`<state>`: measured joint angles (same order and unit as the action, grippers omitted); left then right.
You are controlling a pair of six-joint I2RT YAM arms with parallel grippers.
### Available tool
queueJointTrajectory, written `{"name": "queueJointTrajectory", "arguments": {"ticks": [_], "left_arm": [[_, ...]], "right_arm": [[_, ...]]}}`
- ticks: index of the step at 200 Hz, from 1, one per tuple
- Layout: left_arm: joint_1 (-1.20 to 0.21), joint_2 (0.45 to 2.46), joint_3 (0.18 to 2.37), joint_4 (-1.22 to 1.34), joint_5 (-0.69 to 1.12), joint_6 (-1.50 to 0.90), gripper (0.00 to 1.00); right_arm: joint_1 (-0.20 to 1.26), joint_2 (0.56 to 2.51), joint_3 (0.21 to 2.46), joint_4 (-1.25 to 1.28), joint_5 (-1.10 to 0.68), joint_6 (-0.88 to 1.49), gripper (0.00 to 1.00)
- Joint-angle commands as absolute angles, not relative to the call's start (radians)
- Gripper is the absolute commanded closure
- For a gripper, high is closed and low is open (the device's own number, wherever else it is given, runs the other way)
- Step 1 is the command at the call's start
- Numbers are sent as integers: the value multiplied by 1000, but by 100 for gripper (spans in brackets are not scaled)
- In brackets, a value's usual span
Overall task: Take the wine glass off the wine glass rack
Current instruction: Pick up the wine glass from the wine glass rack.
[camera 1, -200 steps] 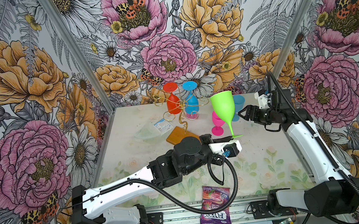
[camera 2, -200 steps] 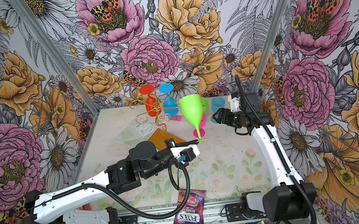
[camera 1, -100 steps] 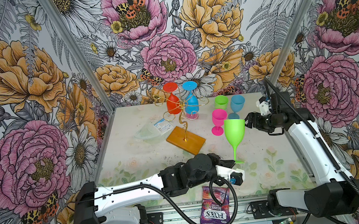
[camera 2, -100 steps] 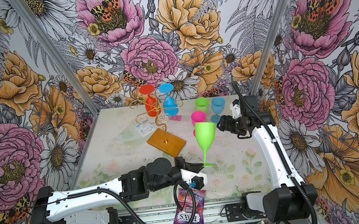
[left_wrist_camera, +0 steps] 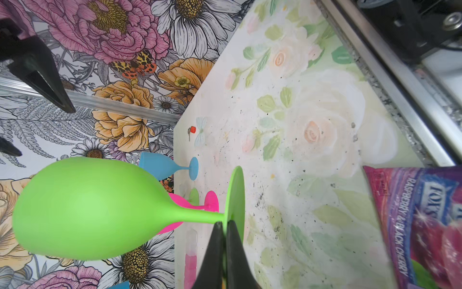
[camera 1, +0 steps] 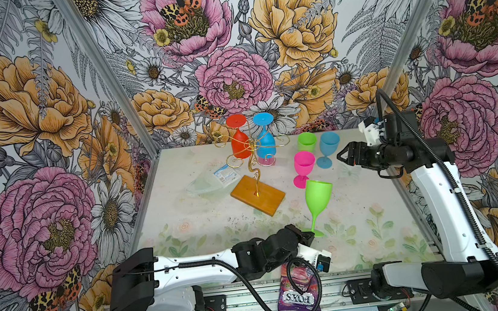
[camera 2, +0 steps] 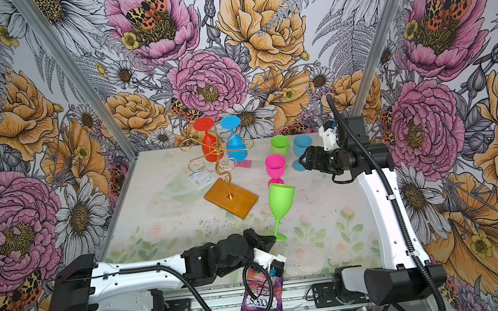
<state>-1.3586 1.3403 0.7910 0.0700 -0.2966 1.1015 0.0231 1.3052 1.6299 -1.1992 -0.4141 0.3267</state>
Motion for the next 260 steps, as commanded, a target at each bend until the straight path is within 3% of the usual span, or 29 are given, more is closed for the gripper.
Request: {"name": "queueJointTrajectory", "arguments": {"ticks": [1,71,172,260], "left_arm": [[-1361,1361,766,189,-377,1186,100],[-1378,1451,719,366,-526,1369,100],[-1380,1486,730,430,-589,1416,100],[-1383,1513,745,459,-624,1439,100]], "right_arm": [[73,1341,1688,-1275,-465,285,25],[184,1398,1703,-1343,-436,256,31],[217,1410,1623,-1349,-410,244,53],[223,1417,1626,-1349,-419,242,90]]}}
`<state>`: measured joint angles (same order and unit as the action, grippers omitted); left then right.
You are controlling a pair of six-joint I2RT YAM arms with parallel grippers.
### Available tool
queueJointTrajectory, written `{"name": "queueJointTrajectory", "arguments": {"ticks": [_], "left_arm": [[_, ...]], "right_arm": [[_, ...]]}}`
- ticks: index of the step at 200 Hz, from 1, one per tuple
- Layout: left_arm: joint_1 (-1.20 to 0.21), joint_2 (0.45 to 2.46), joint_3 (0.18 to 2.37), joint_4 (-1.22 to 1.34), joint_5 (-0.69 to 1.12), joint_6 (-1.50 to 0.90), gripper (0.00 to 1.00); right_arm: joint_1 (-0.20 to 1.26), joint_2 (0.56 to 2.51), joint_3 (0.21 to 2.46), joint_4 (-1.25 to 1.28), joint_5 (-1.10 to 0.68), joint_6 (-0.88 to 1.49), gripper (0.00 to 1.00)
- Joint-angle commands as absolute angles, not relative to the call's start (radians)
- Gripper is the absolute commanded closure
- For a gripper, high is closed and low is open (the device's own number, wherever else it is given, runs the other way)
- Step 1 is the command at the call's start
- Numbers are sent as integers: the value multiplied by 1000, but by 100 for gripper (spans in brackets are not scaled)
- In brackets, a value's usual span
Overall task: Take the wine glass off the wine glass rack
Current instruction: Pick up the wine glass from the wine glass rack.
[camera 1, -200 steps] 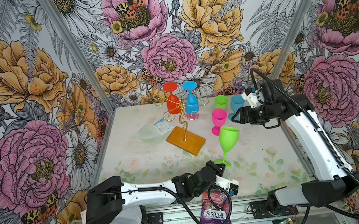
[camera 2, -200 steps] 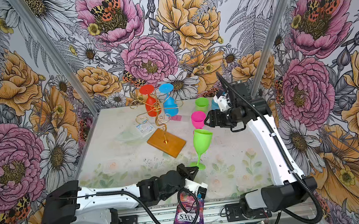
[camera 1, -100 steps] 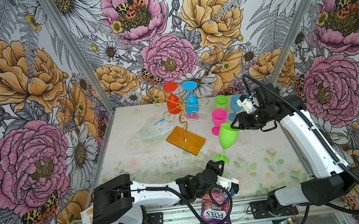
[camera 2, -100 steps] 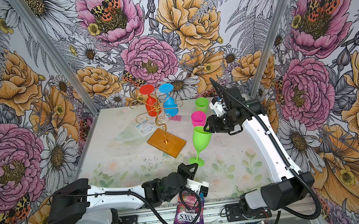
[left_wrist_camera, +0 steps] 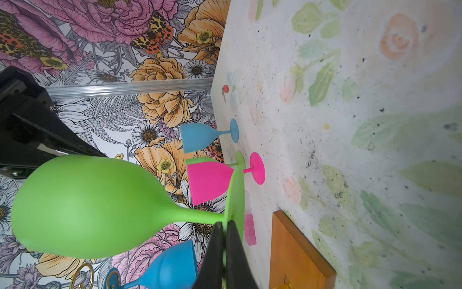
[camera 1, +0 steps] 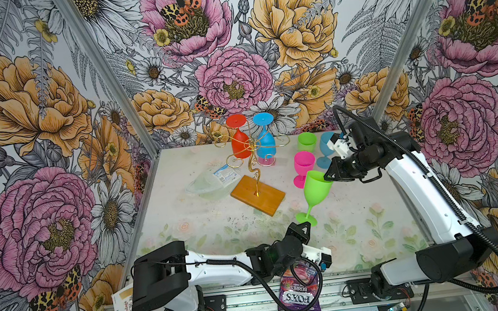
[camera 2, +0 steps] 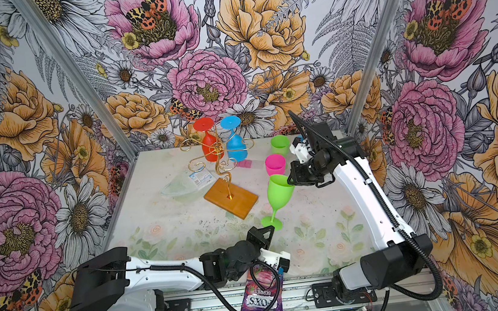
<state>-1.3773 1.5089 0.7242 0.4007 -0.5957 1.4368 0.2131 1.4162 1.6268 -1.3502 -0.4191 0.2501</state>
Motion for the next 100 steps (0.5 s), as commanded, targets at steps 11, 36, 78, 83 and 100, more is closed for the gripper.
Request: {"name": "queueJointTrajectory", "arguments": {"ticks": [11,36,78,83,100], "left_arm": [[-1383,1512,747,459,-626,1431,100],[-1383,1506,748,458,-623,1411,100],[-1385,1497,752,457,-626,1379,88],[-1385,1496,752,457,-626,1374,86],[-1384,1496,756,458,-623,1359,82]], "right_arm": [[223,1416,1626,-1349,-418,239,93],[224,1417,1628,-1349,-409,239,99],[224,1416,1637,-1348,-398,235,100],[224,1416,1641,-1348,-391,232,100],[223,1419,1656,-1346,-372,232,100]]}}
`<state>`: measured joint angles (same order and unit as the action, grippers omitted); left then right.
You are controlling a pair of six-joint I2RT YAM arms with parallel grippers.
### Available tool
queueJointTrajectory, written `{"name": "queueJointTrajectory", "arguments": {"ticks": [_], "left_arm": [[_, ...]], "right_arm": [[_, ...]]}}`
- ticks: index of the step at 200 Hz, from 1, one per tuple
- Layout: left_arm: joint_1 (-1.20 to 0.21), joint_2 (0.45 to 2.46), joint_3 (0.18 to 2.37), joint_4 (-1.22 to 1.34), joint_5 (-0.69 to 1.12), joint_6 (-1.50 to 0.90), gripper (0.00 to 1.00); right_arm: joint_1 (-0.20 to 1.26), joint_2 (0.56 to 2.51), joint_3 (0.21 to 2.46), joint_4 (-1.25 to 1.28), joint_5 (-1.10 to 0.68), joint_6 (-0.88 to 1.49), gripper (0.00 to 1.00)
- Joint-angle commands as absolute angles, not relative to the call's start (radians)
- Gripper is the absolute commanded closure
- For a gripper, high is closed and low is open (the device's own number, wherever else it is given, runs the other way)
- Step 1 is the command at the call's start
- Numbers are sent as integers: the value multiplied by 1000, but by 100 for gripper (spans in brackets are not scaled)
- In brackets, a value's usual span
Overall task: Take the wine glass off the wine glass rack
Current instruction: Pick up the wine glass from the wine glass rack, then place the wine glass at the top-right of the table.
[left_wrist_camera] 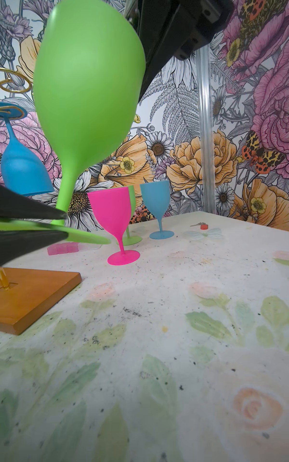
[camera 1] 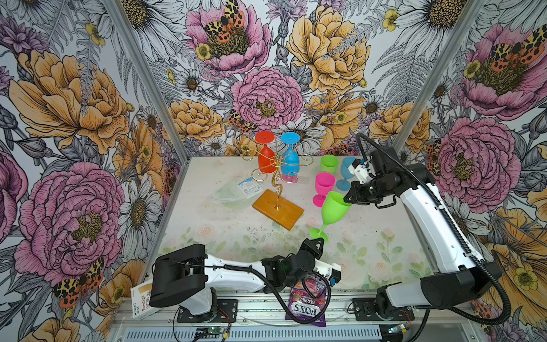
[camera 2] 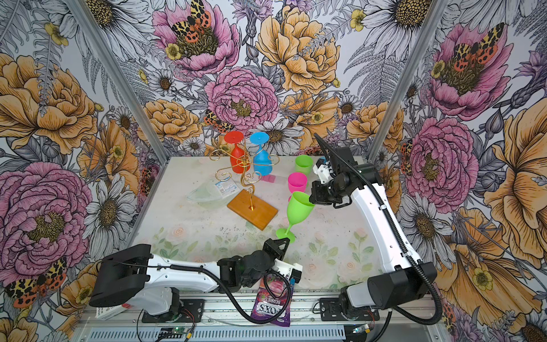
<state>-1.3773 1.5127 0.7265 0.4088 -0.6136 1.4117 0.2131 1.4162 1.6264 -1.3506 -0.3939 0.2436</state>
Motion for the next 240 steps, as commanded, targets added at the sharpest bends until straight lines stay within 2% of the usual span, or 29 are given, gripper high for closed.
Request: {"name": "queueJointTrajectory", "arguments": {"ticks": [1,14,31,45,76,104,144,180,206,240], "left_arm": [[-1385,1496,757,458,-623,1358,82],[-1385,1493,760,458,-621,1348,73],[-1385,1489,764,454,-624,1323,49],[-1385,1477,768,442,-623,1282,37],[-1383,1423,776,365,-625,1152,24],[-1373,1341,798,197,-620,995,15],[-1290,1260,944,-188,-645,622,11],[-1182,1140,949,-274,-517,402,9],[-1079,1041,942,-335,-362,250,8],[-999,934,888,-368,-299,139,7]], "right_arm": [[223,1419,1657,-1346,-371,232,100],[223,1423,1673,-1342,-356,231,100],[222,1428,1694,-1333,-326,232,100],[221,1431,1712,-1322,-281,237,100],[213,1437,1730,-1277,-192,248,100],[211,1450,1730,-1247,-31,253,100],[173,1476,1682,-1193,77,250,100],[120,1495,1620,-1085,169,271,100],[89,1512,1581,-997,212,293,100],[66,1568,1566,-909,203,305,100]]}}
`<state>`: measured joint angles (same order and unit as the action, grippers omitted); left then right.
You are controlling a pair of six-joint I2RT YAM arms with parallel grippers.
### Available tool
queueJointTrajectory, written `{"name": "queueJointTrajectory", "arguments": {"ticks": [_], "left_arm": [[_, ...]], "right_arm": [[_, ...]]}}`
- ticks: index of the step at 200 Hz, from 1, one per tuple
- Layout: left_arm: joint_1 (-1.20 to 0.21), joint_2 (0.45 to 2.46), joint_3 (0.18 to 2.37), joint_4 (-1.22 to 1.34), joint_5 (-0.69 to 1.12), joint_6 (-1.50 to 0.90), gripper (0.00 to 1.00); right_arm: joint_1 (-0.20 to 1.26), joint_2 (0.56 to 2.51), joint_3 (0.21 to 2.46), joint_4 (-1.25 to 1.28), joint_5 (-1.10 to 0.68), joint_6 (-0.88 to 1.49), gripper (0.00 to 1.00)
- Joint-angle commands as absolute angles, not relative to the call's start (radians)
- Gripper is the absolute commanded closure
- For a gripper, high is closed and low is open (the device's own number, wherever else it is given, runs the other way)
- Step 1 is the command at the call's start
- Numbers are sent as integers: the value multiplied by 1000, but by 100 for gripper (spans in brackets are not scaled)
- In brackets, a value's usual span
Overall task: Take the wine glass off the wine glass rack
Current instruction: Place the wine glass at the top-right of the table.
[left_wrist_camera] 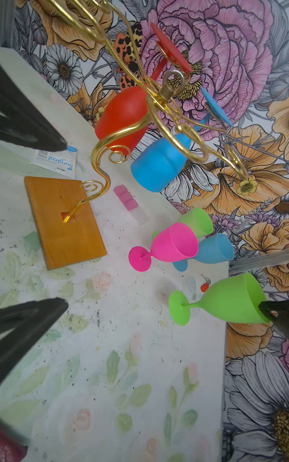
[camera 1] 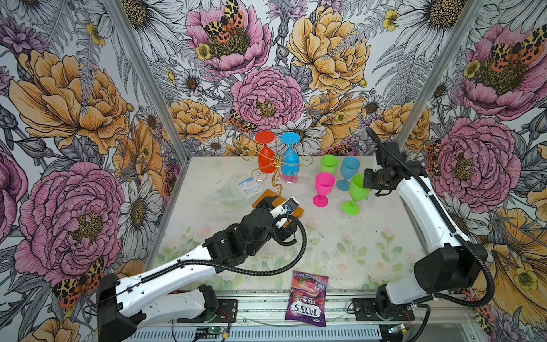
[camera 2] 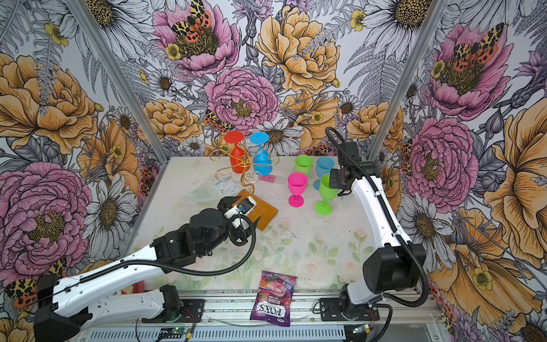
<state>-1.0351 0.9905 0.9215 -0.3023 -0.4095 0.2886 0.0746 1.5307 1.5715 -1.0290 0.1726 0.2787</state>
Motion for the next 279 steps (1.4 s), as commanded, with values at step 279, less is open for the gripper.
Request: {"name": "queueJointTrajectory", "arguments": {"ticks": [279], "left_arm": [[-561,821,967,-562,-270,-131,8]], "right_arm": [[99,1799,1582,-726,159,276,100]]}}
